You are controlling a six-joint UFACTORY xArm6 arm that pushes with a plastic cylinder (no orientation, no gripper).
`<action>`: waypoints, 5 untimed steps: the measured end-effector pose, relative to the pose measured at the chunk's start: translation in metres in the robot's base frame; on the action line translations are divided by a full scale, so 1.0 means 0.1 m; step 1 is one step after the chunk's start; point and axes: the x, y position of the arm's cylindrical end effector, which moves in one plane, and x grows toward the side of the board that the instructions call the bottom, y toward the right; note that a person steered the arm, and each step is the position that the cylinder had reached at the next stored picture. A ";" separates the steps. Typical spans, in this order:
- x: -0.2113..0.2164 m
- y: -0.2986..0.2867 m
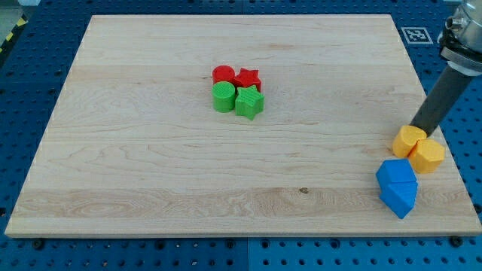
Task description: Move the yellow hexagon along with the yellow heart diagonally right to the blue cube
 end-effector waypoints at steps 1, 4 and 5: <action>0.10 0.17; 0.57 0.35; 0.35 0.17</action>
